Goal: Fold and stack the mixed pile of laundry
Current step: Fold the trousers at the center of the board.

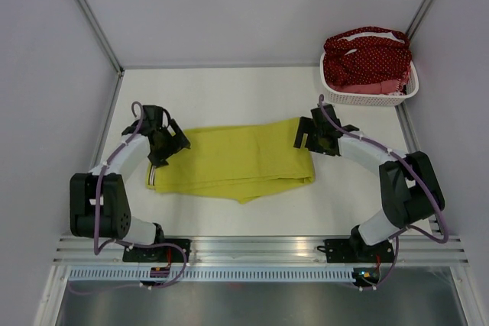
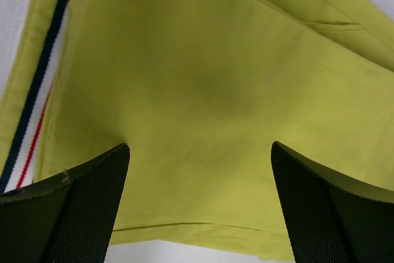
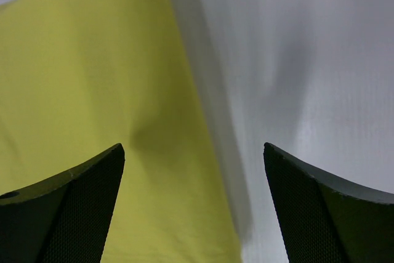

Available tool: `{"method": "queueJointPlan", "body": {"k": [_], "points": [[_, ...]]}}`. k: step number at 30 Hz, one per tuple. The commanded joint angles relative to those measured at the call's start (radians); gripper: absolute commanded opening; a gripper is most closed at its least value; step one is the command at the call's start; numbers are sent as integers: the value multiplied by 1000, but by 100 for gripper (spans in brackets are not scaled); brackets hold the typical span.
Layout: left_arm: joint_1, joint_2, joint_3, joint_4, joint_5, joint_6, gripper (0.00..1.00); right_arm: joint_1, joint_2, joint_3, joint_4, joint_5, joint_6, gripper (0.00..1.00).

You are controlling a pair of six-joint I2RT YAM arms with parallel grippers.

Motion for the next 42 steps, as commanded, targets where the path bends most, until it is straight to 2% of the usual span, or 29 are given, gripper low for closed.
{"method": "queueJointPlan", "body": {"k": [1, 7, 12, 13, 15, 16, 18, 19, 21, 22, 24, 31, 35, 37, 40, 42], "points": [[4, 37, -2, -4, -145, 6, 100, -42, 19, -59, 30, -35, -60, 98], [18, 118, 0, 2, -170, 9, 99, -62, -10, -185, 167, -309, -62, 96], [18, 129, -11, 10, -158, 12, 100, -62, -28, -228, 156, -337, -77, 85], [18, 126, -14, 8, -156, 14, 100, -62, -36, -245, 158, -340, -76, 74], [18, 117, -17, 8, -153, 15, 100, -62, -41, -260, 162, -342, -74, 60], [18, 114, -17, 10, -148, 18, 100, -62, -39, -274, 164, -339, -76, 47], [15, 101, -17, 11, -133, 18, 100, -70, -33, -280, 159, -322, -80, 38], [15, 98, -16, 19, -119, 20, 100, -75, -30, -279, 156, -321, -82, 26], [8, 83, -14, 21, -98, 29, 100, -88, -36, -271, 139, -322, -92, 11], [7, 75, -13, 21, -95, 31, 100, -93, -54, -257, 130, -313, -98, 0], [1, 48, -13, 21, -87, 40, 100, -102, -82, -234, 84, -287, -123, 0], [-2, -52, -22, 13, -78, 55, 100, -130, -232, -41, -198, 68, -224, 0], [-2, -34, -11, 19, -63, 64, 100, -151, -275, 39, -311, 207, -235, 1], [-2, 0, -13, 34, -49, 73, 98, -153, -298, 97, -336, 219, -261, 0], [-4, 23, -46, 100, 51, 93, 92, -153, -300, 204, -399, 209, -290, 1], [-4, 32, -88, 157, 173, 104, 89, -151, -297, 264, -425, 175, -299, 0]]}}
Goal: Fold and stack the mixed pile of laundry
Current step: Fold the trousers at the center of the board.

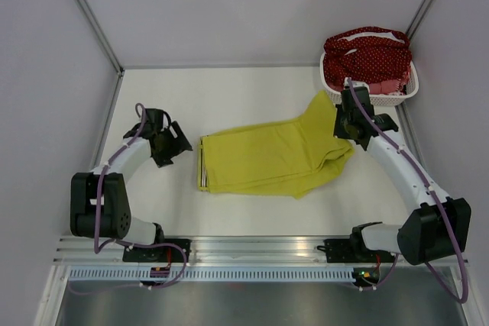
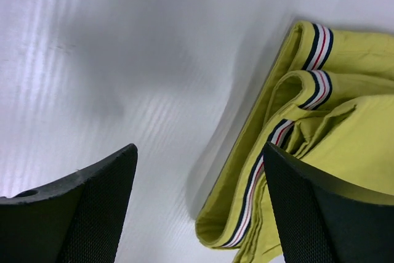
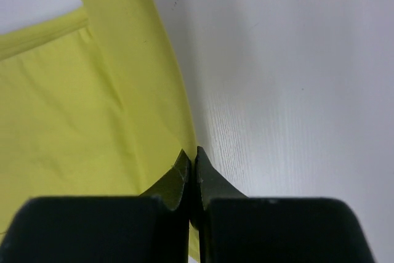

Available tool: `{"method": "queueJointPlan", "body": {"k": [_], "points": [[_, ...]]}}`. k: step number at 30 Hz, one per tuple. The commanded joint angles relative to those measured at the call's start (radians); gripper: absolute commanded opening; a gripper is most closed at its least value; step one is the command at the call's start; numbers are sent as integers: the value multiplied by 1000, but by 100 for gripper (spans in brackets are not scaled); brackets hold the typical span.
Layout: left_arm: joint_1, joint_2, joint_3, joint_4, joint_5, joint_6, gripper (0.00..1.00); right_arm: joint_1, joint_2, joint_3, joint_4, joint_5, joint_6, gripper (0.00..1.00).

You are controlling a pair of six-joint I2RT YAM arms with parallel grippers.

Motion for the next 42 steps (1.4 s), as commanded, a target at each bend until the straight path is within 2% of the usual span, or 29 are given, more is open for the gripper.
{"method": "queueJointPlan", "body": {"k": [1, 3, 5, 6, 9, 10, 12, 13, 16, 24, 30, 34, 42], "points": [[-6, 17, -59, 153, 200, 48, 86, -3, -27, 130, -76, 26, -56, 1], [-12, 27, -94, 204, 281, 37, 82, -2, -26, 164, -84, -12, -62, 0], [-23, 42, -107, 252, 320, 22, 72, 3, -26, 182, -92, -34, -64, 1], [-27, 69, -107, 266, 331, 17, 59, 9, -26, 199, -92, -46, -64, 1], [-52, 120, -116, 307, 372, 6, 43, 43, -24, 227, -103, -72, -55, 0], [-65, 132, -121, 320, 387, -9, 33, 69, -23, 234, -106, -77, -49, 0], [-79, 155, -133, 350, 394, -18, 27, 104, -14, 266, -115, -97, -26, 0], [-88, 162, -134, 353, 386, -27, 20, 124, -11, 280, -119, -123, -22, 0], [-96, 171, -136, 353, 368, -40, 17, 231, 0, 337, -121, -182, -1, 1], [-128, 155, -136, 363, 352, -69, 15, 377, 104, 418, -66, -310, 111, 0], [-147, 157, -141, 364, 349, -86, 13, 510, 186, 429, 29, -287, 209, 1], [-150, 157, -144, 367, 352, -92, 11, 612, 261, 432, 144, -324, 257, 0], [-151, 134, -154, 367, 357, -100, 11, 690, 411, 434, 255, -328, 326, 0]]}}
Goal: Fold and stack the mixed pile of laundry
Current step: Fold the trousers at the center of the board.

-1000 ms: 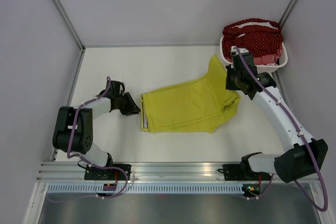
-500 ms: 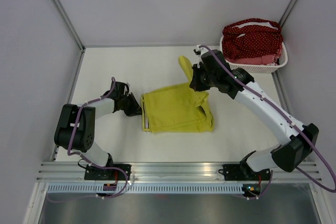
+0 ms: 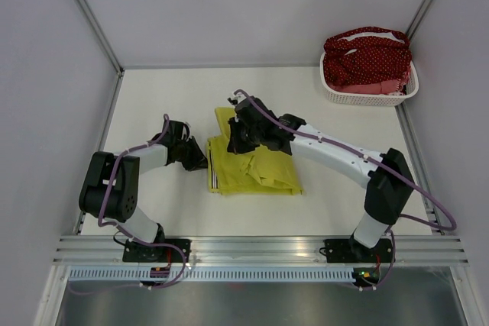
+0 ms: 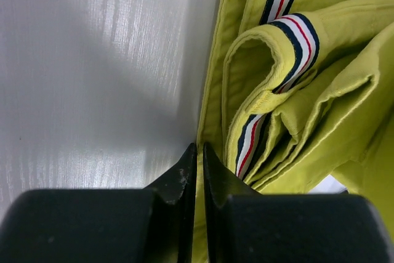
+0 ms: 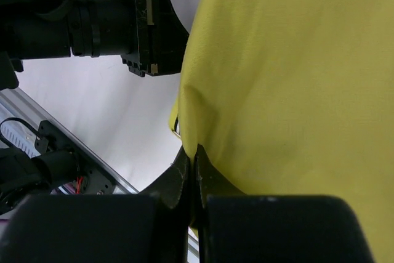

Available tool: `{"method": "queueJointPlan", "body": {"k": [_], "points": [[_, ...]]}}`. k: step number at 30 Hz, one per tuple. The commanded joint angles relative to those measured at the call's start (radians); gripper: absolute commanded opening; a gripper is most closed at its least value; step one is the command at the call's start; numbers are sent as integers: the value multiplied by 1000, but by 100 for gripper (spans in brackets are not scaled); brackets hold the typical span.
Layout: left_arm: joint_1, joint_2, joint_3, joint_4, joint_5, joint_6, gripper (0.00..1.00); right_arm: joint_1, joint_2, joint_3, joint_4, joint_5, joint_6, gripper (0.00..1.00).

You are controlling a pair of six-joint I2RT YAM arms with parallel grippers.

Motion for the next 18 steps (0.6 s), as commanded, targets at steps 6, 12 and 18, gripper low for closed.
{"method": "queueJointPlan", "body": {"k": [6, 12, 18], "points": [[-11, -36, -13, 27, 11, -45, 10, 67, 127, 56, 190, 23, 103, 0], [-11, -34, -19, 22, 4, -52, 10, 108, 185, 46, 253, 156, 168, 1], [-11, -40, -9, -14, -42, -52, 11, 126, 222, 42, 269, 149, 217, 2]]}}
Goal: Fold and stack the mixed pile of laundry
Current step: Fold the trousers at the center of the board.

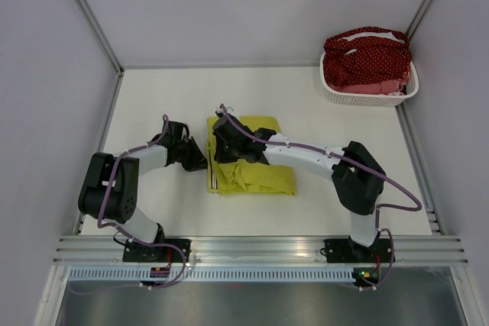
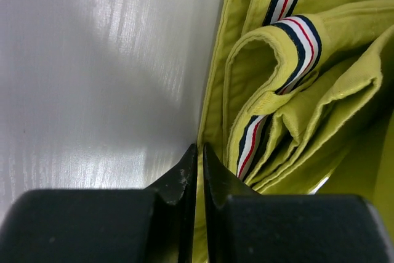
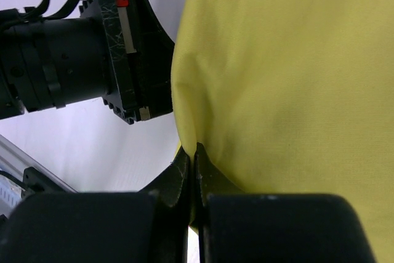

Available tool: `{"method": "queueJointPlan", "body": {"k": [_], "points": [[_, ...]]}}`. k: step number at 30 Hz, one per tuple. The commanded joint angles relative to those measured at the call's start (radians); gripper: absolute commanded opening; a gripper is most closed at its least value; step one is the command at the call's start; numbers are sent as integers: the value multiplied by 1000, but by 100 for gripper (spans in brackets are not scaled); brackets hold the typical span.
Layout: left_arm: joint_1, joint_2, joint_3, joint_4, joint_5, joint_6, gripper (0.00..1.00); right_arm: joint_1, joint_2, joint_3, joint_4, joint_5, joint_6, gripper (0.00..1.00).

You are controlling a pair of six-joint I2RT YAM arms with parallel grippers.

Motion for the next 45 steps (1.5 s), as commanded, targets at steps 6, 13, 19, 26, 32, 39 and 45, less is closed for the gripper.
{"method": "queueJointPlan", "body": {"k": [6, 13, 19, 26, 32, 39, 45], "points": [[-11, -71, 1, -73, -108, -45, 18, 41, 34, 20, 65, 6, 73, 4], [-11, -90, -13, -79, -119, -49, 18, 72, 68, 19, 48, 5, 91, 7], [-8, -128, -8, -154, -199, -59, 34, 75, 68, 36, 51, -6, 76, 40], [-10, -280, 75, -418, -402, -114, 71, 80, -88, 12, 71, -18, -1, 71], [-10, -409, 147, -587, -486, -144, 100, 60, -321, -114, 54, 106, -37, 98], [-132, -444, 274, -563, -311, -94, 100, -213, -498, -278, 111, 24, -106, 98], [-398, -340, 285, -372, -160, -68, 100, -369, -334, -231, 150, -184, -149, 98]]}}
